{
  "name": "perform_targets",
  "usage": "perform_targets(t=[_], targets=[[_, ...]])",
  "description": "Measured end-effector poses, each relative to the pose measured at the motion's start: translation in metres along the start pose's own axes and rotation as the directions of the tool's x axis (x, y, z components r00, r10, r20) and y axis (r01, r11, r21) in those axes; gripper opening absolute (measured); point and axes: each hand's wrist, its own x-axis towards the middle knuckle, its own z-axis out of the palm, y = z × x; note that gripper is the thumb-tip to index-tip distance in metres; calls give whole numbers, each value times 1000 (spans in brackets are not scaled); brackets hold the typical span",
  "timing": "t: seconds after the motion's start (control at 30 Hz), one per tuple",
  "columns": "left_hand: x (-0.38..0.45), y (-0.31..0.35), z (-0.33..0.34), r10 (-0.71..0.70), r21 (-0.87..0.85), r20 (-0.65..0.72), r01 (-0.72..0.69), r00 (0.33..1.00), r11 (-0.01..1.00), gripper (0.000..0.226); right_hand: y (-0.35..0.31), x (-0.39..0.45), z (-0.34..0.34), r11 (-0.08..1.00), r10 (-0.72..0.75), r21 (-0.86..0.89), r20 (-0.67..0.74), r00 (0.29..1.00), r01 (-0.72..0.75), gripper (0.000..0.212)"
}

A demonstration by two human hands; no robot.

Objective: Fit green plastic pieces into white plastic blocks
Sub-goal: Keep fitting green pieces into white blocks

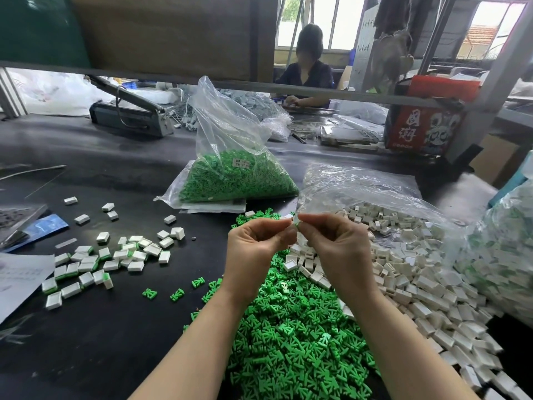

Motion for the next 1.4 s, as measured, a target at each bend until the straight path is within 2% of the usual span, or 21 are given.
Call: perform_targets(t=[0.13, 0.33, 0.43, 0.53, 0.7, 0.83, 1.07, 1.13, 1.23, 1.27, 1.3, 1.4], targets=[[0, -1, 0, 10, 27, -14, -10, 1000, 1000, 14, 2, -1, 1, 998, -17, -58, -9, 1000, 17, 18], [-1, 1, -5, 17, 30, 34, -18, 999, 999, 15, 1, -1, -4, 993, -34, -112, 66, 997, 42, 17], [1, 3, -5, 8, 46, 64, -11, 998, 999, 16, 1, 0, -5, 1000, 1, -2, 65, 998, -1, 17], [2, 5, -3, -54, 30, 64, 52, 996, 998, 30, 1, 0, -3, 989, 60, 131, 28, 998, -63, 18], [0, 1, 0, -171, -13, 28, 171, 985, 985, 23, 3, -1, 1, 995, 49, 93, -12, 999, -47, 15], [1, 2, 0, -154, -28, 9, 154, 988, 988, 21, 3, 0, -1, 994, 43, 97, 19, 999, -44, 14], [0, 1, -3, -91, 62, 18, 90, 996, 994, 24, 4, 0, -4, 983, -99, -154, 39, 994, 104, 14], [0, 2, -4, -70, 76, 22, 68, 997, 995, 20, 4, 0, -4, 984, -86, -150, 45, 995, 92, 14], [1, 5, -4, -36, 85, 38, 33, 999, 996, 19, 3, 0, -4, 999, -6, -46, 54, 999, 8, 13], [2, 6, -4, -25, 86, 46, 20, 999, 996, 20, 4, 0, -4, 997, 13, -71, 66, 998, -8, 9], [2, 7, -4, -14, 87, 52, 10, 999, 996, 20, 4, 0, -4, 987, 11, -159, 100, 995, 5, 3], [4, 9, -5, 4, 139, 77, -15, 997, 990, 12, 8, -1, 0, 911, 18, -402, 260, 966, 91, 17]])
